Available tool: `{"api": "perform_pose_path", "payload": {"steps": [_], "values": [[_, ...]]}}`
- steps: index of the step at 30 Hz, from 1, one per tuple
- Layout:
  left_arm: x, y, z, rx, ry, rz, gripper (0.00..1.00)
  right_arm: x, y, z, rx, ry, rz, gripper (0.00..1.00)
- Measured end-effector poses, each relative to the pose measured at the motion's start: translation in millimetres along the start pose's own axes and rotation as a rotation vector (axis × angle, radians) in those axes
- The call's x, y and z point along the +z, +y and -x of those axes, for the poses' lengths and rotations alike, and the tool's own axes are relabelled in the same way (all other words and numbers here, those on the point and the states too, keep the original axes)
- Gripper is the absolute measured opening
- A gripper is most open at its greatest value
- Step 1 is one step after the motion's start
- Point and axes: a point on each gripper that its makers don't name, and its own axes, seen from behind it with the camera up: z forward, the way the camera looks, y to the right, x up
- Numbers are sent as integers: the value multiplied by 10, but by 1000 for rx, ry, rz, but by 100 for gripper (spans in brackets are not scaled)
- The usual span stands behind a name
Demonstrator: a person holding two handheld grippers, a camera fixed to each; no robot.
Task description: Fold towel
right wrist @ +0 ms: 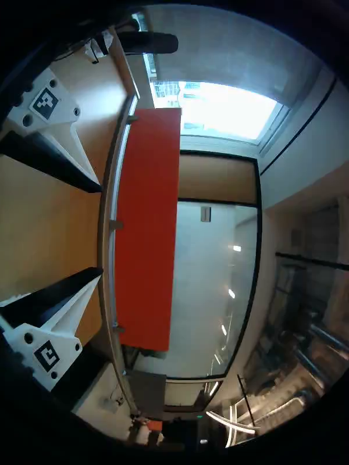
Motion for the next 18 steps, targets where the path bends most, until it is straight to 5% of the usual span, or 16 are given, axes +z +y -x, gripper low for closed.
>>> {"api": "perform_pose_path", "payload": {"steps": [18], "values": [[-74,62,231,-47,8,-4,94,-28,-7,56,-7,7,-1,99]]}}
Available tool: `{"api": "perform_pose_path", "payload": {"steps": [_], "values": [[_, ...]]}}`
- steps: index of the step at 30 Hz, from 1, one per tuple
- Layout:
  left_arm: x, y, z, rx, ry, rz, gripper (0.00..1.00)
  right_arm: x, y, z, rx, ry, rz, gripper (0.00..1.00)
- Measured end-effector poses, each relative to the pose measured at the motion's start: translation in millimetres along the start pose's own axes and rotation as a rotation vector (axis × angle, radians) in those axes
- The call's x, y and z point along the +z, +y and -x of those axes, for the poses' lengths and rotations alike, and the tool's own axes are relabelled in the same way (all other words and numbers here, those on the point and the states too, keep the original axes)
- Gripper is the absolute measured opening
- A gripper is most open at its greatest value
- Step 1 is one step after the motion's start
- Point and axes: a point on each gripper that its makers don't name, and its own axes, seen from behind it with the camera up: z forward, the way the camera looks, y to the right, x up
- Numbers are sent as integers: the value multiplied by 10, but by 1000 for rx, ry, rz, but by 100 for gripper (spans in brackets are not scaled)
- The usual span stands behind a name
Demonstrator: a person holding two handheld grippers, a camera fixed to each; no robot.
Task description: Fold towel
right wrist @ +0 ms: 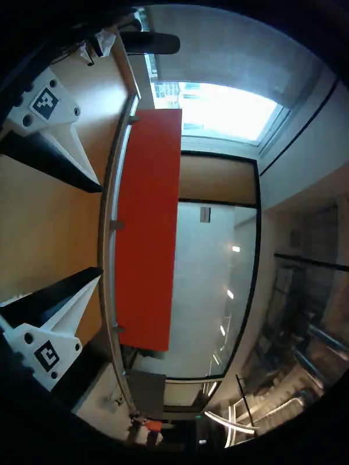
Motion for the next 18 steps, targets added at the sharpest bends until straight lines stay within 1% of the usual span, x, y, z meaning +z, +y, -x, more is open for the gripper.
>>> {"api": "perform_pose_path", "payload": {"steps": [8,12,18], "values": [[-6,3,33,21,-2,-2,94,-2,60,-1,9,4,8,99],[-5,24,36,37,-1,1,94,6,54,20,6,2,6,99],[9,13,51,38,0,0,94,10,50,21,3,1,5,99]]}}
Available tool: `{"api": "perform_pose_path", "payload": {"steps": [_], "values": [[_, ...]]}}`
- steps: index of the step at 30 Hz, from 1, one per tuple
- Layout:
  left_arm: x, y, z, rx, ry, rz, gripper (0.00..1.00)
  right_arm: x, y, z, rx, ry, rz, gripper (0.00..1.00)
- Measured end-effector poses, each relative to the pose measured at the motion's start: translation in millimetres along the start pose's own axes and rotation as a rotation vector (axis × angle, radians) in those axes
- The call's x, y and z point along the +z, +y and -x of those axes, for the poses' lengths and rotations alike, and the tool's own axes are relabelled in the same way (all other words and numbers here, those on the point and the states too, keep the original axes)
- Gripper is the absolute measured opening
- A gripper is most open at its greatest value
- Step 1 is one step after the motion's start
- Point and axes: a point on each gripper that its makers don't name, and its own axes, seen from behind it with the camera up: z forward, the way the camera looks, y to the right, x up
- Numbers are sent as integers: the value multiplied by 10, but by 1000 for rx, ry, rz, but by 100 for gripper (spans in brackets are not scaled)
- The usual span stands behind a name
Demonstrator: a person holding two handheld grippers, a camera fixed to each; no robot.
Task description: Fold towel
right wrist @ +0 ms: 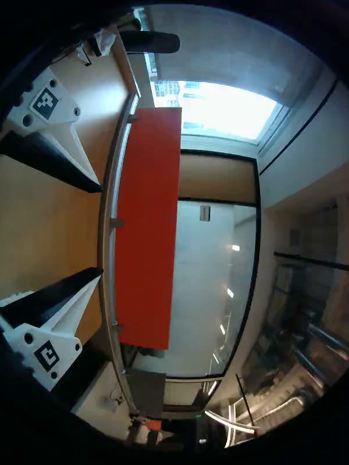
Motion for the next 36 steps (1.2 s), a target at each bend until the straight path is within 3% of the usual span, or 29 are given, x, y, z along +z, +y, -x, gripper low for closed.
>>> {"api": "perform_pose_path", "payload": {"steps": [9,17,25,36], "values": [[20,21,13,4,-1,3,94,22,89,-36,-12,16,11,99],[20,-32,25,4,0,-5,94,60,224,-92,-18,42,33,99],[28,-9,20,4,0,-9,94,95,274,125,-27,48,29,99],[24,0,23,4,-1,-4,94,98,438,535,36,70,34,99]]}}
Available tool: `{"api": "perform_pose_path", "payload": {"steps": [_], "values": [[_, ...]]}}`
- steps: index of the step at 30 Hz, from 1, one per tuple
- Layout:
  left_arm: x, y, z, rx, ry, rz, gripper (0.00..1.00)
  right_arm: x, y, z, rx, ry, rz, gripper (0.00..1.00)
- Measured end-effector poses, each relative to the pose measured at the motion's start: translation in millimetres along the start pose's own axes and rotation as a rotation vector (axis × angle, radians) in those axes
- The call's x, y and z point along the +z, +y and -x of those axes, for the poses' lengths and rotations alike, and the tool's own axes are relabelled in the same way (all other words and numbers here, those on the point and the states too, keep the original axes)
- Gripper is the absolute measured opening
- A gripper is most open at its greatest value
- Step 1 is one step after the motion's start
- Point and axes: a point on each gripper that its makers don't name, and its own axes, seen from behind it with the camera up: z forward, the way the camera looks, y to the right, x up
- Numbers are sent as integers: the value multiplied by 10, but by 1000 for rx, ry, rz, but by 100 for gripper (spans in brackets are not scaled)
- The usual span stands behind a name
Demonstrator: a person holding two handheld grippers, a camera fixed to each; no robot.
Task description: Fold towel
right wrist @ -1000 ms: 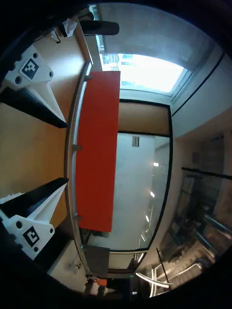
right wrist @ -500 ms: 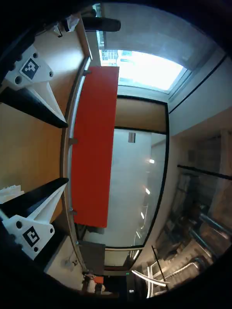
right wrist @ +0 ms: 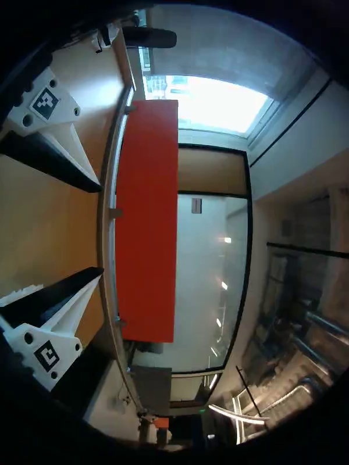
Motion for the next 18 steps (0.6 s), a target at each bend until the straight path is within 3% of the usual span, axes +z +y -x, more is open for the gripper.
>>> {"api": "perform_pose_path", "payload": {"steps": [18], "values": [[2,6,9,-1,0,0,94,-79,168,682,48,-9,24,99]]}}
